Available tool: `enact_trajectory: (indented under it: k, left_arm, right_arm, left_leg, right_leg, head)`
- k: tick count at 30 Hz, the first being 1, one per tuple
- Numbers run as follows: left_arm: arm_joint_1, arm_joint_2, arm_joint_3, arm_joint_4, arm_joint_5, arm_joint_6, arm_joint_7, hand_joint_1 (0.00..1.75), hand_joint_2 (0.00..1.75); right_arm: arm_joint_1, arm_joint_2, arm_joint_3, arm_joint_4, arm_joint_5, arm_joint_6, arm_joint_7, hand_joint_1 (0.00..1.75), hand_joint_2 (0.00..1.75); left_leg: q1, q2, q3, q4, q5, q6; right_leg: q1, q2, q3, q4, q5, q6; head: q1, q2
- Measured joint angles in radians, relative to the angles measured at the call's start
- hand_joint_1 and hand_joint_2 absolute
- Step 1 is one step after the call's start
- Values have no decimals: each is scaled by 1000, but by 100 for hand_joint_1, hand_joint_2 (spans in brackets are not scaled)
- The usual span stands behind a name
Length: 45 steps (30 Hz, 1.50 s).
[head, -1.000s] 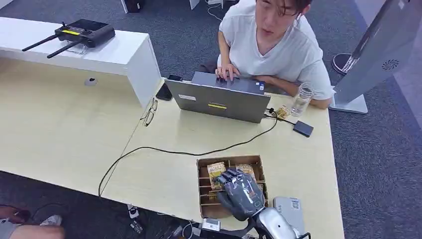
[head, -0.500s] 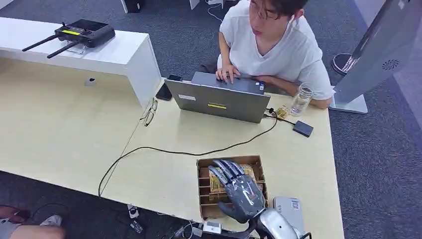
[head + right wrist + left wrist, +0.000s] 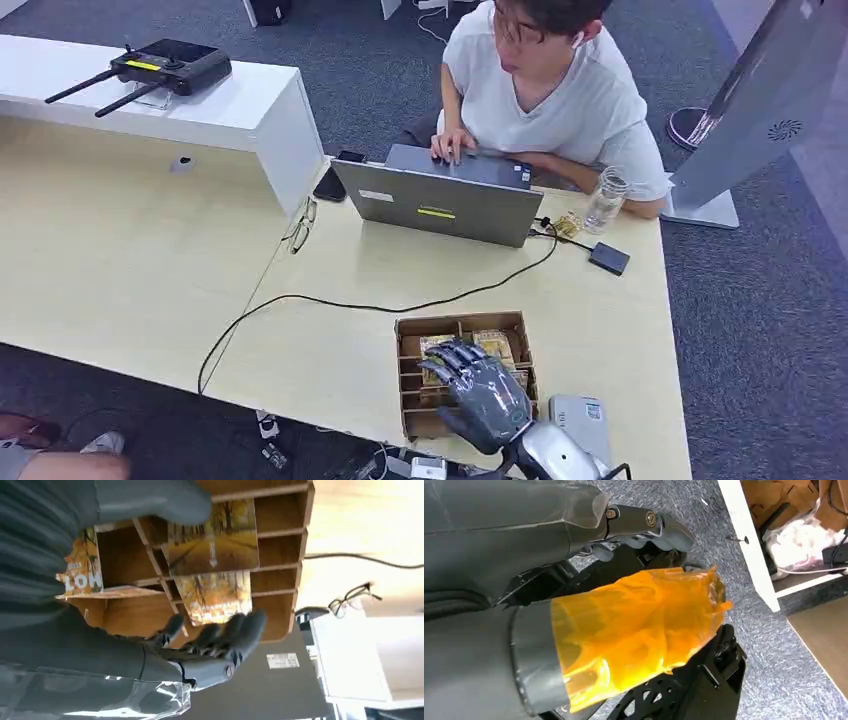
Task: Pass the card to the sensor for recognition and then transmit it.
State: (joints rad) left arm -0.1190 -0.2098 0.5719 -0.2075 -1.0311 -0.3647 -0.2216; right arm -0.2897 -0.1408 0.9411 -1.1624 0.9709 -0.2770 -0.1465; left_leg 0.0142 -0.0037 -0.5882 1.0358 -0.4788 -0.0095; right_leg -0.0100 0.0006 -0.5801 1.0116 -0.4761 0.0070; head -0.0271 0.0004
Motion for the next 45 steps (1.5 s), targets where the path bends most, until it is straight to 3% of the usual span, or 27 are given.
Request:
enact_trajectory:
  k: [4,10,16,17,18,19,20,22,23,24,30,35,39,41,45]
  left_arm:
    - [0,0,-18,0,-8,-6,2,0,0]
    - [0,0,-43,0,-21,-20,6,0,0]
    - [-1,0,-70,0,-35,-34,6,0,0]
    - [-1,0,-74,0,-38,-36,6,0,0]
    - [-1,0,-77,0,-39,-37,6,0,0]
    - [-1,0,-82,0,-41,-39,6,0,0]
    - [-1,0,-89,0,-42,-42,6,0,0]
    - [-1,0,-96,0,-45,-46,6,0,0]
    - [-1,0,-98,0,-49,-50,6,0,0]
    - [-1,0,-101,0,-51,-52,6,0,0]
    - [-2,0,-123,0,-52,-59,3,0,0]
    - [-7,0,-142,0,-42,-65,-3,0,0]
    - [-5,0,-163,0,-39,-76,-3,0,0]
    - [-5,0,-168,0,-31,-76,-8,0,0]
    - [-7,0,-169,0,8,-54,-19,0,0]
  right_arm:
    - [-13,-10,13,1,1,3,0,80,175]
    - [-43,-26,39,3,0,27,15,73,175]
    - [-61,-35,57,2,-9,36,18,80,175]
    - [-63,-36,60,2,-10,36,18,91,175]
    - [-65,-37,62,2,-14,36,18,119,175]
    - [-67,-39,64,2,-17,36,18,119,175]
    - [-70,-40,64,2,-19,36,18,134,175]
    - [-70,-44,68,0,-21,36,18,133,175]
    - [-70,-45,69,-2,-22,36,18,166,175]
    - [-70,-47,71,-2,-22,35,18,171,175]
    - [-82,-58,83,-8,-37,39,-2,175,175]
    - [-187,-70,96,26,-121,82,-145,175,175]
    - [-115,-70,81,1,-21,-7,-28,175,175]
    - [-79,-70,81,-22,-19,-66,-12,175,175]
    - [-146,-79,48,-51,-178,-84,-149,175,175]
  left_leg:
    - [0,0,0,0,0,0]
    - [0,0,0,0,0,0]
    - [0,0,1,0,0,0]
    - [0,0,1,0,0,0]
    - [0,0,1,0,0,0]
    - [0,0,1,0,0,0]
    - [0,0,1,0,0,0]
    - [0,0,1,0,0,0]
    - [0,0,1,0,0,0]
    - [0,0,1,0,0,0]
    - [0,1,1,0,0,0]
    - [0,2,2,0,2,0]
    - [0,-4,0,0,2,0]
    - [0,-3,-1,0,1,0]
    - [0,3,-1,0,2,0]
  right_leg:
    - [0,0,0,0,0,0]
    - [0,0,0,0,0,0]
    - [0,0,1,0,0,0]
    - [0,0,1,0,0,0]
    - [0,0,1,0,0,0]
    - [0,0,1,0,0,0]
    - [0,0,1,0,0,0]
    - [0,0,1,0,0,0]
    - [0,0,1,0,0,0]
    - [0,0,1,0,0,0]
    - [0,0,1,0,1,0]
    - [0,1,0,0,2,0]
    - [0,-4,2,0,1,0]
    - [0,-2,1,0,1,0]
    - [0,2,-2,0,1,0]
  head:
    - [0,0]
    - [0,0]
    - [0,0]
    - [0,0]
    - [0,0]
    - [0,0]
    - [0,0]
    - [0,0]
    - [0,0]
    - [0,0]
    - [0,0]
    - [0,0]
    - [0,0]
    - [0,0]
    - [0,0]
